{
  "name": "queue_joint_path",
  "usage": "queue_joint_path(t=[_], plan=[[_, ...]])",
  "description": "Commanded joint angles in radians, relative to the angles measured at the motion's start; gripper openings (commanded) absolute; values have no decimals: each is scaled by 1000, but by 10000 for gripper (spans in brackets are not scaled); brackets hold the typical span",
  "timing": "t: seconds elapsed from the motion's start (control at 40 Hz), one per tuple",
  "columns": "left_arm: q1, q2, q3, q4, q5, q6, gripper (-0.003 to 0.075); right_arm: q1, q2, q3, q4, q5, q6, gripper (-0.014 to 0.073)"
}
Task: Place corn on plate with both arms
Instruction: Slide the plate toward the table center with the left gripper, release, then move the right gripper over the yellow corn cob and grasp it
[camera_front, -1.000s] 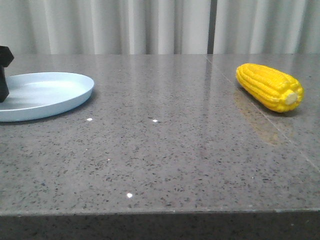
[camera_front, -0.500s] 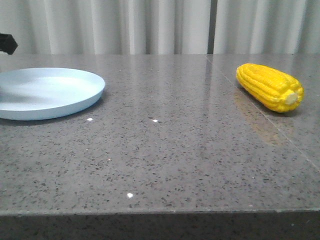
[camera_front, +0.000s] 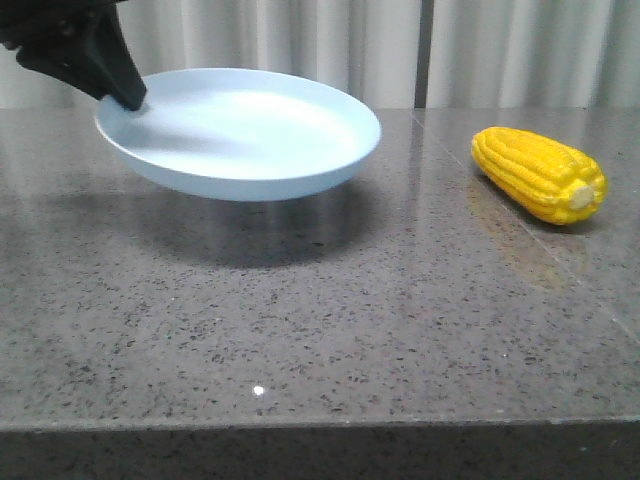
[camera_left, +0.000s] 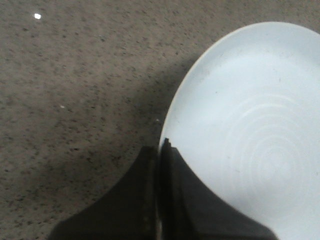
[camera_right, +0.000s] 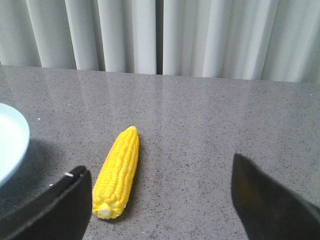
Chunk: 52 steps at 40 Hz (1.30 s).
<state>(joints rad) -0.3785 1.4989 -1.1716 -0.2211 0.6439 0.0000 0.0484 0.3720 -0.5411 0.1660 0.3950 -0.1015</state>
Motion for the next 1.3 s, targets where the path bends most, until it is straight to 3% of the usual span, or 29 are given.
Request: queue_joint_path(t=[0.0, 0.23, 0.35, 0.47, 0.53, 0.65, 0.78, 0.88, 1.0, 1.18, 1.27], plan=[[-22, 2, -35, -25, -56, -6, -20, -8, 15, -35, 5, -77, -2, 592], [-22, 82, -35, -27, -52, 0, 5, -8, 15, -35, 5, -77, -2, 592], [-22, 92, -35, -21, -26, 0, 181, -8, 15, -35, 5, -77, -2, 592], [3, 52, -38, 7, -31, 0, 420, -8, 15, -35, 5, -77, -2, 592], [17, 19, -38, 19, -43, -11, 457, -8, 15, -35, 5, -77, -2, 592], [56, -72, -38, 91, -44, -52, 382, -8, 15, -35, 5, -77, -2, 592], [80, -154, -36, 271, 16, -165, 173, -8, 15, -35, 5, -77, -2, 592], [82, -206, -27, 443, 99, -270, 70, -8, 15, -35, 5, -77, -2, 592], [82, -281, 27, 566, 120, -346, 42, -8, 15, -35, 5, -77, -2, 592], [82, -422, 157, 565, 67, -348, -22, -8, 15, -35, 5, -77, -2, 592], [82, -529, 270, 554, -16, -348, -20, -8, 15, -35, 5, -77, -2, 592]])
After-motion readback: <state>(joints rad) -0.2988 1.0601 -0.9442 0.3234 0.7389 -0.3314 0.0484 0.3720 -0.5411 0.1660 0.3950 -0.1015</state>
